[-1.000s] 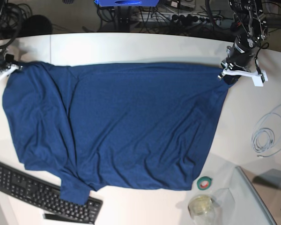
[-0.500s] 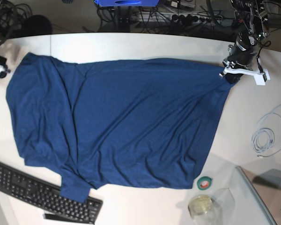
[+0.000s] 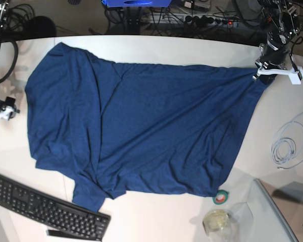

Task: Layout the t-shirt on the table in an organized manner, then fold the t-shirt properly
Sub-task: 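Regrasp the shirt corner with the right gripper and pull it outward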

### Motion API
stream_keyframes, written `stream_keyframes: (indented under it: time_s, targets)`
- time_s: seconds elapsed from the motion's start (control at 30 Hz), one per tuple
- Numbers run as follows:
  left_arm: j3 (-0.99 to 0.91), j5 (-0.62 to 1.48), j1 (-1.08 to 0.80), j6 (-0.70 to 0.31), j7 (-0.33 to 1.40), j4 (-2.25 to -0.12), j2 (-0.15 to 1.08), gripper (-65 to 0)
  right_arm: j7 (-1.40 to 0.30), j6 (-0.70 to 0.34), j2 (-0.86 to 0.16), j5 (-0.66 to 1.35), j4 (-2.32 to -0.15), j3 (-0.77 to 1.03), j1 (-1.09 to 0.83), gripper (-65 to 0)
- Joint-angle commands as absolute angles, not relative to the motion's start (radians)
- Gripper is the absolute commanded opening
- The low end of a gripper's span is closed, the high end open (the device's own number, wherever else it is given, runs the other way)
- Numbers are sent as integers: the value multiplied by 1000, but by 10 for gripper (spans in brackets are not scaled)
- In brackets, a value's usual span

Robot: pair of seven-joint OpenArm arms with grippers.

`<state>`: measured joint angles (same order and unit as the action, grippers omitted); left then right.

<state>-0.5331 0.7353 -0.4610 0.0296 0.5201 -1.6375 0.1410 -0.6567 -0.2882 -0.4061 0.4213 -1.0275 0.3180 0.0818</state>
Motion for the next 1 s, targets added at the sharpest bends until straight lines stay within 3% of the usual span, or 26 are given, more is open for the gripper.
stream_keyframes:
  time_s: [0.0,0.4,0.7,0.97]
  targets:
    - [-539,740,-460,27,503,-1650,151,-650,-642,-291,-429,435,-1047,294,104,-338]
    - [-544,742,-473,27,503,-1649,153,-650,-636,-286,-361,420,-1038,260,59,-338]
    - [-538,742,-475,27,503,-1656,153,-650,-636,-219,-355,202,-1041,268,65,-338]
    - [-539,743,-475,27,503,-1656,151,-650,-641,-278,-323,208,-1359,268,-68,-335]
